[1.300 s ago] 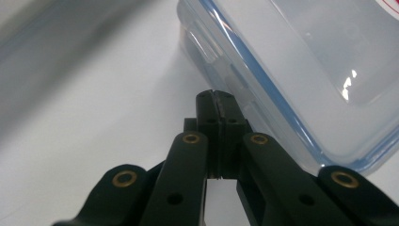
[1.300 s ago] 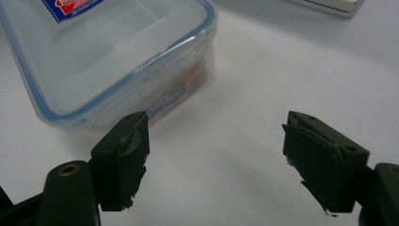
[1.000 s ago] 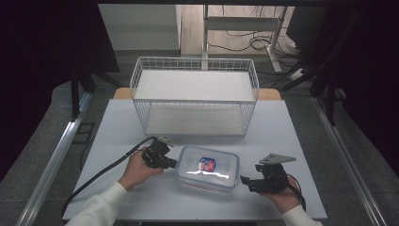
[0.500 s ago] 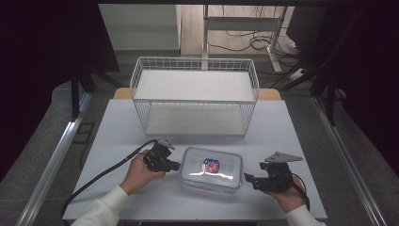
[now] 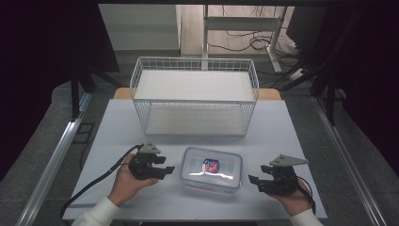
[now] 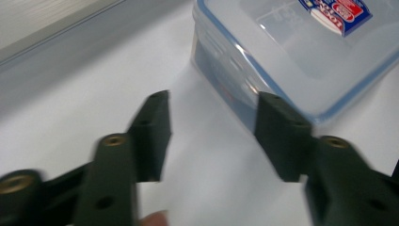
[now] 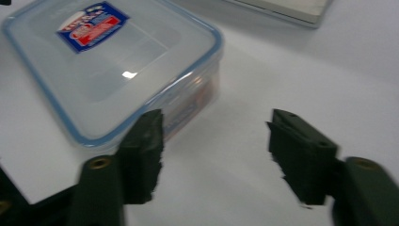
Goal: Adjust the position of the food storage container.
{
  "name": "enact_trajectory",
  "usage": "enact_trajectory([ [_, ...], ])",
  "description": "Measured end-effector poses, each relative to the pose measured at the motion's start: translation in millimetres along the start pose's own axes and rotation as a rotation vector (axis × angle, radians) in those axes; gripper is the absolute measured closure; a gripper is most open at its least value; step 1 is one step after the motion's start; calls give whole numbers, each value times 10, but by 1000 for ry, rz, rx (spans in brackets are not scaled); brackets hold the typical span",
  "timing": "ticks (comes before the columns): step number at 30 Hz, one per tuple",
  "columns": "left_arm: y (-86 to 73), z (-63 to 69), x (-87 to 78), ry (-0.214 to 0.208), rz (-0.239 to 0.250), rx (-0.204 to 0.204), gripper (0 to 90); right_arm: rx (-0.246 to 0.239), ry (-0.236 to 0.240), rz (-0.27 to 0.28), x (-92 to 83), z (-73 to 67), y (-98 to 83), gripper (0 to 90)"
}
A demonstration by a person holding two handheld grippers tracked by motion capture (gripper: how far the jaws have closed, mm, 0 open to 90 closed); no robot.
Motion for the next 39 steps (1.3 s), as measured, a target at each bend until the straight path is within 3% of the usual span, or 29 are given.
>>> enact_trajectory([
  [1, -24, 25, -29, 4, 9, -7, 407, -4, 11, 0, -7, -10, 1, 432],
  [3, -63, 50, -67, 2, 26, -20, 334, -50, 44, -16, -39, -64, -12, 605],
  [5, -109, 53, -88, 10, 28, -28, 308, -87, 66, -26, -62, -113, -23, 707],
  [6, -109, 53, -88, 10, 28, -28, 301, -87, 66, -26, -62, -113, -23, 707],
  [9, -176, 32, -118, 10, 32, -37, 300, -152, 128, -47, -105, -258, -75, 865],
  [10, -176, 32, -118, 10, 32, -37, 297, -152, 128, -47, -105, -258, -75, 865],
  [11, -198, 16, -120, 11, 30, -41, 294, -179, 170, -74, -109, -373, -121, 890],
  [14, -211, 3, -116, 8, 29, -51, 286, -219, 206, -97, -99, -495, -165, 891],
  [15, -213, -3, -111, 5, 28, -55, 285, -273, 245, -126, -68, -667, -230, 891],
  [19, -226, -3, -87, -3, 16, -57, 277, -342, 264, -163, 26, -876, -292, 890],
  [24, -242, -9, -68, -5, 5, -60, 272, -334, 234, -170, 88, -840, -285, 891],
  [33, -259, -32, -46, -6, -10, -62, 267, -322, 170, -166, 235, -648, -213, 891],
  [39, -264, -41, -42, -4, -14, -69, 262, -313, 172, -162, 319, -598, -173, 891],
])
Point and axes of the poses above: each handheld gripper's, and its own axes: x roughly forward along the jaws, y roughly out of its top, z roughly to its right, the point moved 10 cm from there along x, roughly forward along the jaws, and after that the axes turned 10 degrees about -y, right-handed, at the moved point
